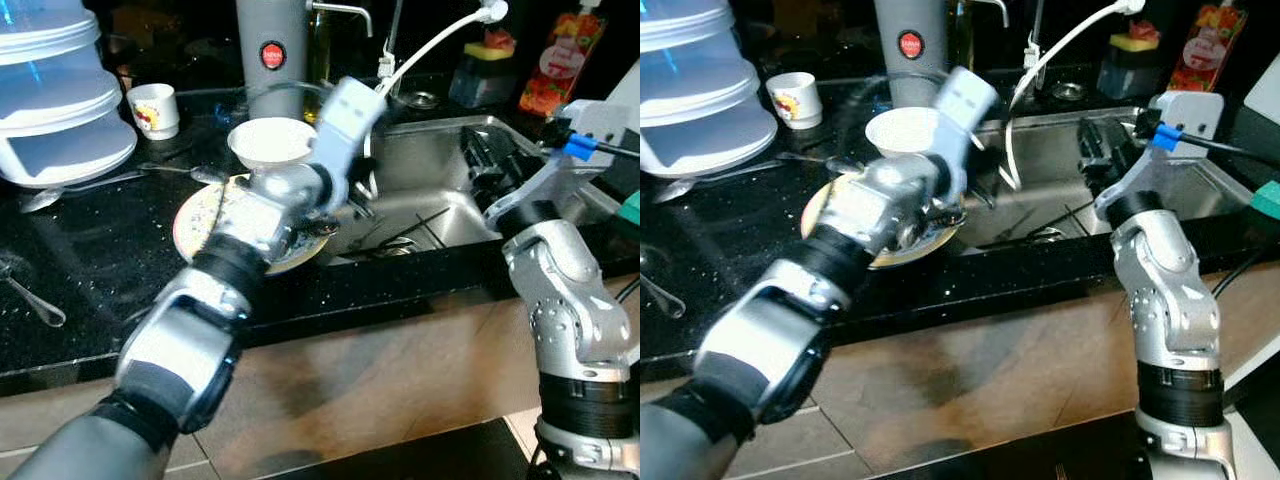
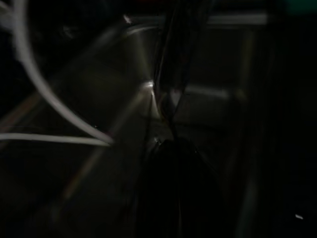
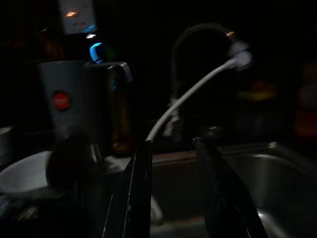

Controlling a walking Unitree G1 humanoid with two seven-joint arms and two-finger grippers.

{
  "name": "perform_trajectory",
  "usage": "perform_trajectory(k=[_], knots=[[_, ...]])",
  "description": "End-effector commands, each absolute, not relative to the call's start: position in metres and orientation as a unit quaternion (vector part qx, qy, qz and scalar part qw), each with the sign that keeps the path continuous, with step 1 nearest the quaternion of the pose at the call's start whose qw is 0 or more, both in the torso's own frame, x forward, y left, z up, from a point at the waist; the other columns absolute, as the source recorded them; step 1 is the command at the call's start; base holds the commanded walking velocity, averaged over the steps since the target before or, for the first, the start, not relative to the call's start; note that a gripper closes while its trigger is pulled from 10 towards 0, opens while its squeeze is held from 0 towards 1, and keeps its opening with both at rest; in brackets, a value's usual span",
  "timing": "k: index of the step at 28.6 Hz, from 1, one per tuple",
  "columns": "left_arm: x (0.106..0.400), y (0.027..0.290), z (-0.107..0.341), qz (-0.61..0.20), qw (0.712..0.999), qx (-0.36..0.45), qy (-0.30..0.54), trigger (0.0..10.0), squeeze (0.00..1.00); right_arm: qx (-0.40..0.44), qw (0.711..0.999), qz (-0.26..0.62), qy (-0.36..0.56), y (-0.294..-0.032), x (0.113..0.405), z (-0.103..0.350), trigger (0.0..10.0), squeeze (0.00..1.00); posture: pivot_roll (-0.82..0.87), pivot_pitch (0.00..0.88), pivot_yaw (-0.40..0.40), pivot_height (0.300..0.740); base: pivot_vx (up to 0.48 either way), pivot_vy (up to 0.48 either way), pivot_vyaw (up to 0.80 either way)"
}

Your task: Kitchen organization

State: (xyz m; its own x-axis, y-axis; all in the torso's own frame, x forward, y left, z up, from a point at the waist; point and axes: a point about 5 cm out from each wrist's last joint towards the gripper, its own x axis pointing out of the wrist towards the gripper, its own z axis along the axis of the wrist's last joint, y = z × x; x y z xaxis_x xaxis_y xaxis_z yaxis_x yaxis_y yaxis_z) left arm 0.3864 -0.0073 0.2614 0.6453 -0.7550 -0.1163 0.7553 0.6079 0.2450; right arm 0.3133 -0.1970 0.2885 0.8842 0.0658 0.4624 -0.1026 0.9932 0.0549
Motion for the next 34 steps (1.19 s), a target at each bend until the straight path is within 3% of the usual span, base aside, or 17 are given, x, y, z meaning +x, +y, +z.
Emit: perform_trajectory(k=[1,2,6,7,11,12,15,17,18,19,21,24,25,30,31,34], knots=[[0.384,-0.021,0.256,-0.431,0.888,0.162,0.005,10.0,0.37,0.037,0.962,0.03,-0.268,-0.196,0.31,0.297,10.0,0.0,-0.07,0.007,0.053,0.74,0.0,0.0,0.0],[0.385,-0.024,0.253,-0.426,0.89,0.161,0.008,10.0,1.0,0.039,0.961,0.025,-0.274,-0.195,0.309,0.299,10.0,0.0,-0.07,0.008,0.053,0.74,0.0,0.0,0.0],[0.39,-0.015,0.267,-0.418,0.903,0.094,-0.027,10.0,1.0,0.038,0.96,0.017,-0.279,-0.196,0.309,0.299,10.0,0.0,-0.07,0.01,0.05,0.74,0.0,0.0,0.0],[0.394,-0.005,0.272,-0.41,0.907,0.094,-0.032,10.0,0.0,0.039,0.96,0.017,-0.278,-0.196,0.31,0.298,10.0,0.0,-0.05,0.015,0.04,0.74,0.0,0.0,0.0],[0.406,0.042,0.287,-0.355,0.913,0.189,-0.061,10.0,0.0,0.043,0.96,0.019,-0.276,-0.194,0.312,0.295,10.0,0.0,-0.02,0.017,0.031,0.74,0.0,0.0,0.0],[0.406,0.042,0.287,-0.355,0.913,0.189,-0.061,10.0,0.0,0.043,0.96,0.019,-0.276,-0.194,0.312,0.295,10.0,0.0,-0.02,0.017,0.031,0.74,0.0,0.0,0.0],[0.408,0.1,0.31,-0.317,0.894,0.3,-0.102,10.0,0.0,0.049,0.959,0.025,-0.277,-0.189,0.316,0.293,10.0,0.0,0.01,0.021,0.023,0.74,0.0,0.0,0.0],[0.408,0.107,0.311,-0.312,0.889,0.319,-0.103,10.0,0.0,0.049,0.959,0.025,-0.277,-0.188,0.316,0.292,10.0,0.0,0.01,0.021,0.023,0.74,0.0,0.0,0.0],[0.407,0.124,0.308,-0.313,0.867,0.377,-0.094,10.0,0.0,0.051,0.959,0.028,-0.276,-0.187,0.317,0.292,10.0,0.0,0.02,0.022,0.021,0.74,0.0,0.0,0.0],[0.407,0.124,0.308,-0.313,0.867,0.377,-0.094,10.0,0.0,0.051,0.959,0.028,-0.276,-0.187,0.317,0.292,10.0,0.0,0.02,0.022,0.021,0.74,0.0,0.0,0.0],[0.401,0.155,0.298,-0.337,0.816,0.466,-0.059,10.0,0.0,0.052,0.959,0.032,-0.275,-0.185,0.318,0.29,10.0,0.0,0.04,0.023,0.021,0.74,0.0,0.0,0.0],[0.394,0.18,0.29,-0.362,0.765,0.532,-0.013,10.0,0.0,0.053,0.959,0.034,-0.276,-0.184,0.319,0.29,10.0,0.0,0.03,0.024,0.029,0.74,0.0,0.0,0.0],[0.394,0.18,0.29,-0.362,0.765,0.532,-0.013,10.0,0.0,0.053,0.959,0.034,-0.276,-0.184,0.319,0.29,10.0,0.0,0.03,0.024,0.029,0.74,0.0,0.0,0.0],[0.39,0.2,0.28,-0.346,0.679,0.647,0.023,10.0,0.0,0.052,0.959,0.029,-0.278,-0.187,0.317,0.288,10.0,0.0,0.03,0.025,0.033,0.74,0.0,0.0,0.0],[0.39,0.2,0.28,-0.346,0.679,0.647,0.023,10.0,0.0,0.052,0.959,0.029,-0.278,-0.187,0.317,0.288,10.0,0.0,0.03,0.025,0.033,0.74,0.0,0.0,0.0],[0.385,0.2,0.258,-0.369,0.638,0.675,0.024,10.0,0.0,0.053,0.959,0.026,-0.277,-0.189,0.316,0.287,10.0,0.0,0.03,0.028,0.033,0.74,0.0,0.0,0.0]])
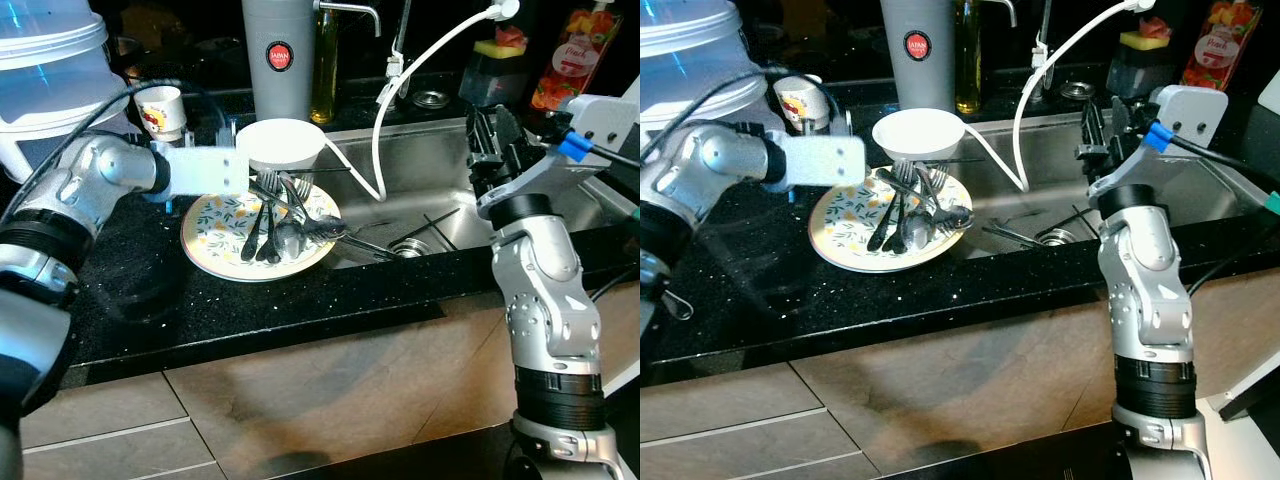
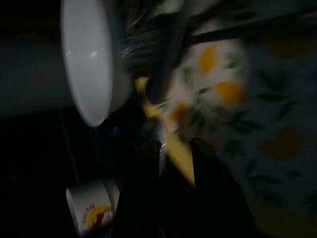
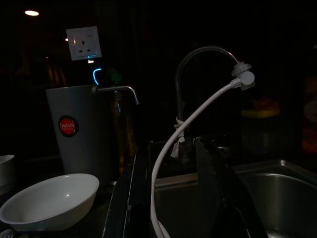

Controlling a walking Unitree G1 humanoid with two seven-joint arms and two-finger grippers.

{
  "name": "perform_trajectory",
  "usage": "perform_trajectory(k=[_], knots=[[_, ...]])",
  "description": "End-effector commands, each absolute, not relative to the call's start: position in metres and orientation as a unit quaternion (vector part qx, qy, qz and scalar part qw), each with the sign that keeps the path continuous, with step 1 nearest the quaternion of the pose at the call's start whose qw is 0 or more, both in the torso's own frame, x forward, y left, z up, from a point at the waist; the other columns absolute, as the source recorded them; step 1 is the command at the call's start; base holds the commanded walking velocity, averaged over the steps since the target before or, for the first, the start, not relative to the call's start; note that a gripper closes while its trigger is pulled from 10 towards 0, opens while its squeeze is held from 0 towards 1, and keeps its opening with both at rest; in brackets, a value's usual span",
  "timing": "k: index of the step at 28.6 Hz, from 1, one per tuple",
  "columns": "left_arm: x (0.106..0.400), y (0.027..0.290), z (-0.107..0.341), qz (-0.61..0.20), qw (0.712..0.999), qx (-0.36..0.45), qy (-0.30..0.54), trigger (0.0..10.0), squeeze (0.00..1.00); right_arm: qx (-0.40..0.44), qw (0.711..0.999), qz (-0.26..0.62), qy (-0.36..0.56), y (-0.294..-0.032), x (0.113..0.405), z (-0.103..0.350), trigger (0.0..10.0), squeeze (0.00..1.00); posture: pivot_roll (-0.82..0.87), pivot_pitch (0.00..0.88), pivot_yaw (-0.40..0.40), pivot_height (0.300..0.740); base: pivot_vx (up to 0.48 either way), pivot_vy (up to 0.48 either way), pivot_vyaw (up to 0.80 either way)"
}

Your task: Kitchen organization

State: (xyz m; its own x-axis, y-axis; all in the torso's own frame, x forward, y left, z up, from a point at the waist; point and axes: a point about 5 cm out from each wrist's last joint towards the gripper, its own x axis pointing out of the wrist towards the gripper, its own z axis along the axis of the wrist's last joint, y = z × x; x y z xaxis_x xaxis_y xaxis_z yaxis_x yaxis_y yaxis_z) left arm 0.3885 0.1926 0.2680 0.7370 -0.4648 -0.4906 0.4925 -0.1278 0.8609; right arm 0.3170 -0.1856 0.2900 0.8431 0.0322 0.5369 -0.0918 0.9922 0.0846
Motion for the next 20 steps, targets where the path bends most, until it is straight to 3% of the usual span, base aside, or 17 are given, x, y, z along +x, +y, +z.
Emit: perform_trajectory(k=[1,4,5,8,15,18,20], knots=[[0.385,0.2,0.258,-0.369,0.638,0.675,0.024,10.0,0.0,0.053,0.959,0.026,-0.277,-0.189,0.316,0.287,10.0,0.0,0.03,0.028,0.033,0.74,0.0,0.0,0.0],[0.386,0.194,0.245,-0.37,0.617,0.695,0.017,10.0,0.0,0.054,0.959,0.026,-0.278,-0.189,0.317,0.288,10.0,0.0,0.02,0.026,0.029,0.74,0.0,0.0,0.0],[0.389,0.182,0.23,-0.364,0.598,0.714,-0.001,10.0,0.0,0.053,0.958,0.028,-0.28,-0.189,0.318,0.289,10.0,0.0,0.02,0.027,0.023,0.74,0.0,0.0,0.0],[0.392,0.168,0.221,-0.353,0.582,0.732,-0.029,10.0,0.0,0.052,0.958,0.028,-0.282,-0.189,0.319,0.291,10.0,0.0,0.01,0.03,0.022,0.74,0.0,0.0,0.0],[0.395,0.125,0.217,-0.332,0.578,0.733,-0.135,10.0,0.0,0.05,0.958,0.025,-0.281,-0.191,0.316,0.292,10.0,0.0,-0.01,0.038,0.019,0.74,0.0,0.0,0.0],[0.396,0.115,0.216,-0.328,0.567,0.74,-0.155,10.0,0.0,0.048,0.958,0.024,-0.281,-0.192,0.316,0.292,10.0,0.0,-0.01,0.038,0.015,0.74,0.0,0.0,0.0],[0.396,0.109,0.21,-0.328,0.543,0.756,-0.163,10.0,0.0,0.047,0.958,0.025,-0.281,-0.192,0.316,0.292,10.0,0.0,-0.01,0.037,0.013,0.74,0.0,0.0,0.0]])
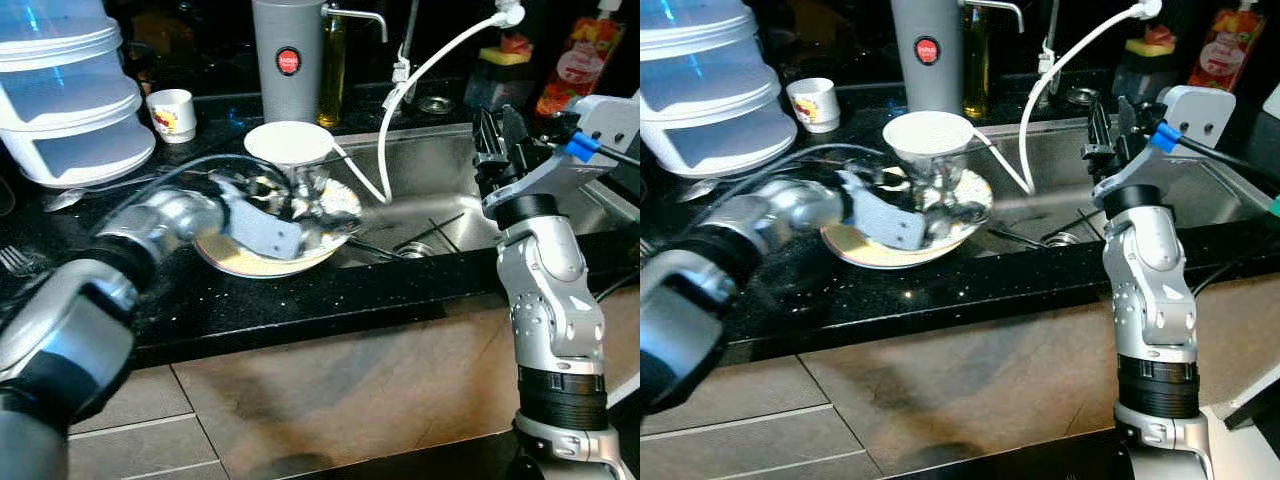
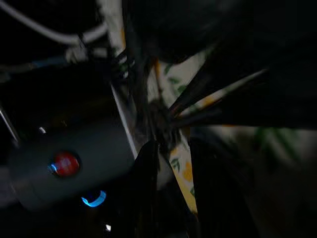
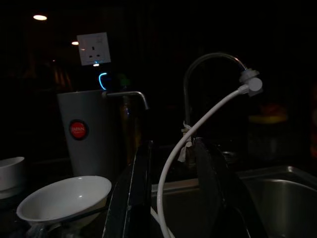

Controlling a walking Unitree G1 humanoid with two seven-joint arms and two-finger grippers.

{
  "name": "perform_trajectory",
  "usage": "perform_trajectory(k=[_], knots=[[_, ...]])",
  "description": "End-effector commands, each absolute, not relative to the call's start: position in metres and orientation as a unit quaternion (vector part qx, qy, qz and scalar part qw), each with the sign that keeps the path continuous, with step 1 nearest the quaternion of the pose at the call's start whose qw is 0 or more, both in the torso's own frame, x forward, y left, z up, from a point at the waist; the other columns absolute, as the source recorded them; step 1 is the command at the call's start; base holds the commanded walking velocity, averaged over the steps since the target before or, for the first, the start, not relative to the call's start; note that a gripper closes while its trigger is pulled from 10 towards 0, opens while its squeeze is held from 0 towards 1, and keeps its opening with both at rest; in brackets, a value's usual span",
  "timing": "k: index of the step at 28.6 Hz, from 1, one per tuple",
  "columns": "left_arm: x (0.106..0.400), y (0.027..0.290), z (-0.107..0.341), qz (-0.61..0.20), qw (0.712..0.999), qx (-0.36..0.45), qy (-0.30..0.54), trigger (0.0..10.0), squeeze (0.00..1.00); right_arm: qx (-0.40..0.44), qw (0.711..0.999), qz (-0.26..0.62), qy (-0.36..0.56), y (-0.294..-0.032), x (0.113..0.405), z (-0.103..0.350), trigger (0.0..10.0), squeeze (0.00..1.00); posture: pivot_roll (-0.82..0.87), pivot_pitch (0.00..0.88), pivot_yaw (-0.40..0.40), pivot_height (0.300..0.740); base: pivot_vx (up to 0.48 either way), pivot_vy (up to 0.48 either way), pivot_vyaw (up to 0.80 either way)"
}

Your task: Kitchen organization

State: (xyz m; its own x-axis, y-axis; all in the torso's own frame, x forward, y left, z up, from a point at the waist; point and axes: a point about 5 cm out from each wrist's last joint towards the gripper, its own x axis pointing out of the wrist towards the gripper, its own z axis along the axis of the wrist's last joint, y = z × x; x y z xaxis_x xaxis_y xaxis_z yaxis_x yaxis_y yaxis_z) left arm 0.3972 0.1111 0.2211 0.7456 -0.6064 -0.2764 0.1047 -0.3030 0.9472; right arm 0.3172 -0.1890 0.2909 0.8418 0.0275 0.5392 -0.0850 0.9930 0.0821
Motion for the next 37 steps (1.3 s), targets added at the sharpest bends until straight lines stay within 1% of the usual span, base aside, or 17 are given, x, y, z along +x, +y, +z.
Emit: perform_trajectory(k=[1,3,4,5,6,15,20,22,24,25,28,30,32,33,34,35,37], knots=[[0.396,0.109,0.21,-0.328,0.543,0.756,-0.163,10.0,0.0,0.047,0.958,0.025,-0.281,-0.192,0.316,0.292,10.0,0.0,-0.01,0.037,0.013,0.74,0.0,0.0,0.0],[0.395,0.107,0.202,-0.337,0.525,0.765,-0.158,10.0,0.0,0.047,0.958,0.026,-0.281,-0.191,0.316,0.293,10.0,0.0,-0.02,0.035,0.013,0.74,0.0,0.0,0.0],[0.393,0.108,0.196,-0.348,0.514,0.769,-0.15,3.1,0.0,0.046,0.958,0.025,-0.282,-0.192,0.316,0.294,10.0,0.0,-0.02,0.035,0.014,0.74,0.0,0.0,0.0],[0.393,0.108,0.196,-0.348,0.514,0.769,-0.15,3.1,0.0,0.046,0.958,0.025,-0.282,-0.192,0.316,0.294,10.0,0.0,-0.02,0.035,0.014,0.74,0.0,0.0,0.0],[0.392,0.109,0.192,-0.353,0.505,0.774,-0.147,0.0,0.0,0.046,0.958,0.025,-0.283,-0.192,0.316,0.294,10.0,0.0,-0.02,0.035,0.014,0.74,0.0,0.0,0.0],[0.395,0.131,0.195,-0.329,0.519,0.778,-0.13,0.0,0.0,0.046,0.958,0.025,-0.281,-0.193,0.318,0.294,10.0,0.0,-0.01,0.027,0.006,0.74,0.0,0.0,0.0],[0.396,0.155,0.208,-0.304,0.538,0.776,-0.127,0.0,0.0,0.047,0.958,0.027,-0.283,-0.191,0.32,0.295,10.0,0.0,0.0,0.022,0.005,0.74,0.0,0.0,0.0],[0.396,0.16,0.21,-0.302,0.54,0.775,-0.125,0.0,0.0,0.047,0.958,0.028,-0.282,-0.191,0.32,0.295,10.0,0.0,0.0,0.022,0.005,0.74,0.0,0.0,0.0],[0.393,0.175,0.215,-0.302,0.546,0.773,-0.113,0.0,0.0,0.048,0.958,0.028,-0.282,-0.191,0.32,0.294,10.0,0.0,0.0,0.02,0.006,0.74,0.0,0.0,0.0],[0.393,0.175,0.215,-0.302,0.546,0.773,-0.113,0.0,0.0,0.048,0.958,0.028,-0.282,-0.191,0.32,0.294,10.0,0.0,0.0,0.02,0.006,0.74,0.0,0.0,0.0],[0.386,0.207,0.245,-0.301,0.568,0.76,-0.094,0.0,0.0,0.049,0.958,0.03,-0.28,-0.191,0.32,0.293,10.0,0.0,0.02,0.017,0.002,0.74,0.0,0.0,0.0],[0.384,0.212,0.254,-0.301,0.573,0.756,-0.094,0.0,0.0,0.049,0.958,0.032,-0.28,-0.191,0.321,0.293,10.0,0.0,0.02,0.017,0.002,0.74,0.0,0.0,0.0],[0.381,0.217,0.266,-0.3,0.587,0.746,-0.098,0.0,0.0,0.049,0.958,0.035,-0.28,-0.19,0.322,0.293,10.0,0.0,0.03,0.013,-0.002,0.74,0.0,0.0,0.0],[0.38,0.217,0.276,-0.298,0.604,0.732,-0.106,4.8,0.0,0.05,0.958,0.036,-0.281,-0.189,0.323,0.293,10.0,0.0,0.03,0.013,-0.002,0.74,0.0,0.0,0.0],[0.378,0.218,0.282,-0.298,0.615,0.721,-0.112,4.8,0.0,0.051,0.958,0.037,-0.281,-0.189,0.323,0.293,10.0,0.0,0.03,0.013,-0.002,0.74,0.0,0.0,0.0],[0.377,0.217,0.293,-0.292,0.626,0.712,-0.125,10.0,0.0,0.051,0.957,0.039,-0.281,-0.188,0.324,0.293,10.0,0.0,0.04,0.009,-0.002,0.74,0.0,0.0,0.0],[0.376,0.216,0.308,-0.281,0.644,0.697,-0.143,10.0,0.0,0.052,0.957,0.04,-0.282,-0.187,0.324,0.293,10.0,0.0,0.04,0.005,-0.003,0.74,0.0,0.0,0.0]])
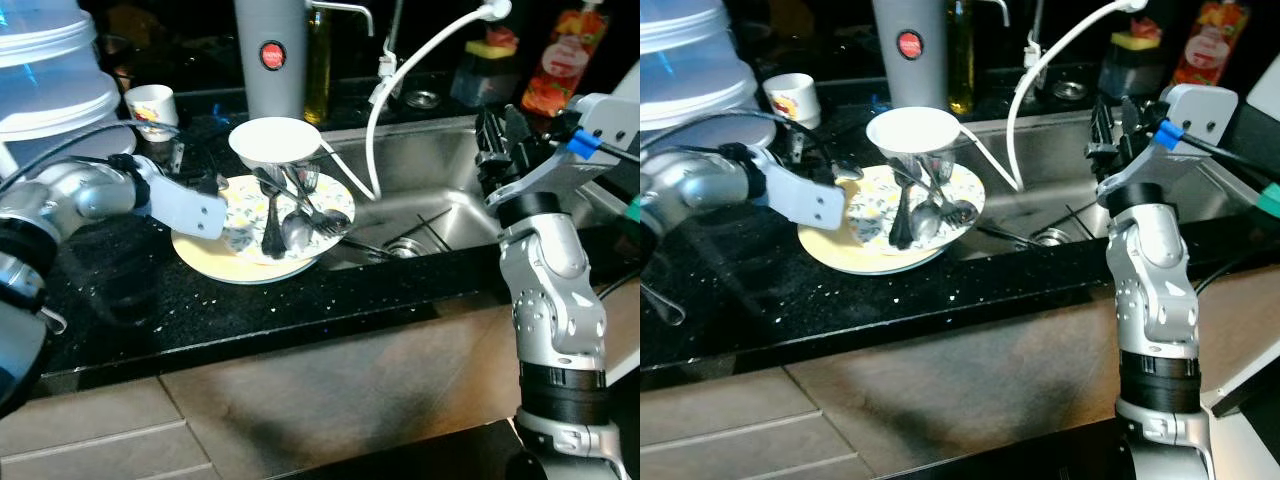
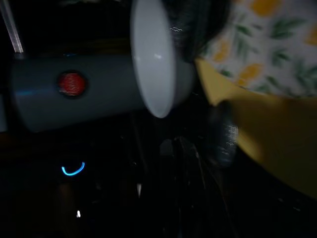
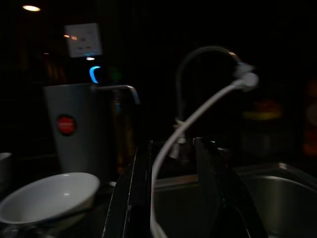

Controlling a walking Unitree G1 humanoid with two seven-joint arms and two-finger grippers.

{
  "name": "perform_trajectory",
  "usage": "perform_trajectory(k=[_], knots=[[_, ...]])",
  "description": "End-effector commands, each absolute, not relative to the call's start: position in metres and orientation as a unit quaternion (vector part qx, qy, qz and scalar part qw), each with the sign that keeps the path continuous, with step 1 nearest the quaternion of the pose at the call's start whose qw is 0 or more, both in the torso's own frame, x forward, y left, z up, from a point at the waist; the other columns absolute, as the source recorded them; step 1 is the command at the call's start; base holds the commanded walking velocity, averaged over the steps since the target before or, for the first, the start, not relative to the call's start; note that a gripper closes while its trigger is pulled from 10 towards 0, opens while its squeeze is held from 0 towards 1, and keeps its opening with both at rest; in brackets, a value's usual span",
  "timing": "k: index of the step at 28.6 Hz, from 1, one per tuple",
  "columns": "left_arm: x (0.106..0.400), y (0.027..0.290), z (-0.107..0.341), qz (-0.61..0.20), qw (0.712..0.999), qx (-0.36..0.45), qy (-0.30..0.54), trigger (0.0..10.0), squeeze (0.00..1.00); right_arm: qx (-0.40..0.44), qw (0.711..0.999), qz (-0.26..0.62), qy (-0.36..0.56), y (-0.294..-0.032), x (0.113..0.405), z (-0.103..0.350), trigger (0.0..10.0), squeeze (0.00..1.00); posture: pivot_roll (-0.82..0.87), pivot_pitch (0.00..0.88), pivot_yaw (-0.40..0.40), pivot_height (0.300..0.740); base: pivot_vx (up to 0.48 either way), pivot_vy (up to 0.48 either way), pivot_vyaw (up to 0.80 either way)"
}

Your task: Kitchen organization

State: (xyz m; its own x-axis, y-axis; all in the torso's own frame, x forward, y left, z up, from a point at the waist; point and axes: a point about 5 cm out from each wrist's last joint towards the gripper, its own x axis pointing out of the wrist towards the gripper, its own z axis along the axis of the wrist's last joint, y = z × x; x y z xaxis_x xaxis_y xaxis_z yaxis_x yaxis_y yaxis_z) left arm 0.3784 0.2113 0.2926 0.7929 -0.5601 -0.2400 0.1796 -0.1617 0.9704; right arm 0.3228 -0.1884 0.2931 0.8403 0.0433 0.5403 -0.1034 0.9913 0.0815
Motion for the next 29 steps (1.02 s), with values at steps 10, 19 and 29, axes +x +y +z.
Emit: perform_trajectory(k=[10,19,29], knots=[[0.384,0.2,0.343,-0.247,0.8,0.505,-0.211,10.0,0.0,0.051,0.956,0.032,-0.287,-0.19,0.323,0.294,10.0,0.0,0.02,0.0,0.008,0.74,0.0,0.0,0.0],[0.413,0.164,0.285,-0.306,0.951,0.046,0.024,10.0,0.0,0.046,0.956,0.024,-0.288,-0.194,0.32,0.294,10.0,0.0,0.0,0.002,0.024,0.74,0.0,0.0,0.0],[0.417,0.121,0.261,-0.252,0.942,-0.178,0.131,10.0,1.0,0.047,0.957,0.023,-0.284,-0.193,0.32,0.292,10.0,0.0,0.0,0.0,0.028,0.74,0.0,0.0,0.0]])
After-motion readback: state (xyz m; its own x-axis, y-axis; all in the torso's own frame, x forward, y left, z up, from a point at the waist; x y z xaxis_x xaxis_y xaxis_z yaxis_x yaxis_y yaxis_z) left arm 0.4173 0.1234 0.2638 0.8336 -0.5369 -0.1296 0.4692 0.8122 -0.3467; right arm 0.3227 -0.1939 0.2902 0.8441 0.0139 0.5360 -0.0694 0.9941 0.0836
